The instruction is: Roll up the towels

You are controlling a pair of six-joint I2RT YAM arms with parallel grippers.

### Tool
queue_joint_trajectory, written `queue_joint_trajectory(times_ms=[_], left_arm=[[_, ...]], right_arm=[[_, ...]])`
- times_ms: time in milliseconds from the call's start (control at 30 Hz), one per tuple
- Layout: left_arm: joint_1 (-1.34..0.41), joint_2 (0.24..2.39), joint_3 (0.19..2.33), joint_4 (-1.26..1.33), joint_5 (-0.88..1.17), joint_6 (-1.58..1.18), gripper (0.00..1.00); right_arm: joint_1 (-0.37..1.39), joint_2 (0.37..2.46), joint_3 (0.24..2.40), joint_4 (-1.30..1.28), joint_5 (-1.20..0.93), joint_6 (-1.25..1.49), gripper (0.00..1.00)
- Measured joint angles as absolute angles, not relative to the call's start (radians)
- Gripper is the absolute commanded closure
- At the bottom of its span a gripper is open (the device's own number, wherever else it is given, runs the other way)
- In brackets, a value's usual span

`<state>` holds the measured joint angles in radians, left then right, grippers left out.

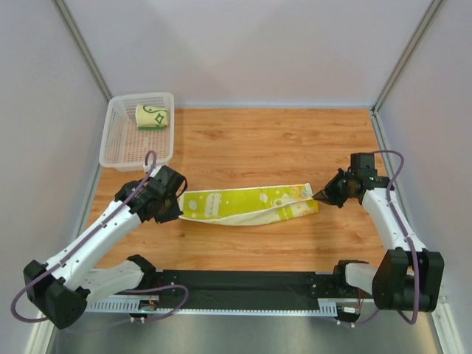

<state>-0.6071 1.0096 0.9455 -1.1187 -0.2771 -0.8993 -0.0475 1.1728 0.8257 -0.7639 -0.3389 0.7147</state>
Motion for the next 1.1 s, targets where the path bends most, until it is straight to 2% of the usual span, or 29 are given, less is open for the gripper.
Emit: queue_joint_trajectory(times_ms=[433,867,1067,1100], left_arm=[[-0.456,1.351,1.085,-1.047,-0.194,-0.723,1.00],[-0.385,1.577,1.198,-1.029,-0.150,-0.638,1.00],[-0.325,1.637,1.232,-1.029,-0.131,-0.617,1.00],[-0.317,1.644,1.239,-1.029,-0.130,-0.614,0.92]], right_arm=[[-0.047,1.372,0.955,-0.710,-0.336,0.717,1.00],[-0.047,1.498,1.003,-0.676,-0.333,0.737,1.00],[-0.047,1.578,1.040,-0.664,-0.333,0.749,0.84],[-0.047,1.589,1.045,-0.663,-0.333,0.750,0.81]])
